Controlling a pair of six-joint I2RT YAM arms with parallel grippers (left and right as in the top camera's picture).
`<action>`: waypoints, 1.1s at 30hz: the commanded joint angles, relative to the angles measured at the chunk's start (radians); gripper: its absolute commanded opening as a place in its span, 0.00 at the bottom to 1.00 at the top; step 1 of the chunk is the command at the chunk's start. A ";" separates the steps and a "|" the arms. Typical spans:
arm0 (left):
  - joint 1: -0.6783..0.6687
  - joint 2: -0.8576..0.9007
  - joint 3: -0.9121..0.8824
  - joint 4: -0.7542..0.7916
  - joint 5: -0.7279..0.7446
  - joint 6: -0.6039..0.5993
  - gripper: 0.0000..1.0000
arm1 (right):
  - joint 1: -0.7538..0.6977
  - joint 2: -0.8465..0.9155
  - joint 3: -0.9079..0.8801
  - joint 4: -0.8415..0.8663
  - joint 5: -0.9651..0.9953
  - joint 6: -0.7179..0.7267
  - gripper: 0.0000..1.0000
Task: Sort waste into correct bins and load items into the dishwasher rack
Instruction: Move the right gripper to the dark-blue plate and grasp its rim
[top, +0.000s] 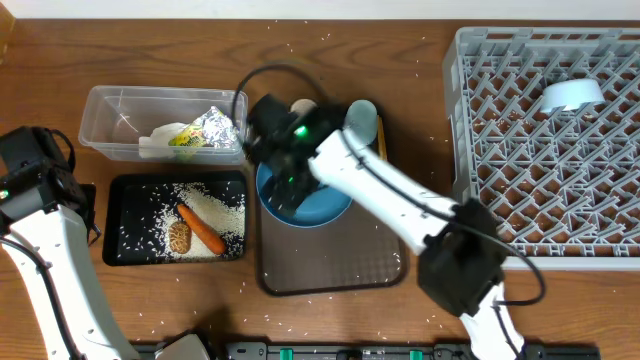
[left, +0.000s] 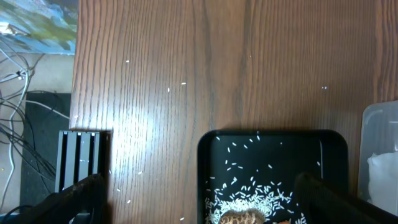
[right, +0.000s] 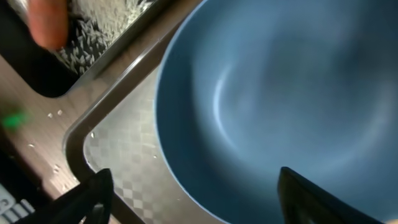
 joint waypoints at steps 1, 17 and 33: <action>0.005 -0.002 -0.002 -0.005 -0.005 -0.006 0.98 | 0.052 0.053 0.006 0.000 0.058 0.014 0.73; 0.005 -0.002 -0.002 -0.005 -0.005 -0.006 0.98 | 0.116 0.232 0.006 0.039 0.171 0.071 0.38; 0.005 -0.002 -0.002 -0.005 -0.005 -0.006 0.98 | 0.118 0.069 0.007 0.000 0.198 0.130 0.01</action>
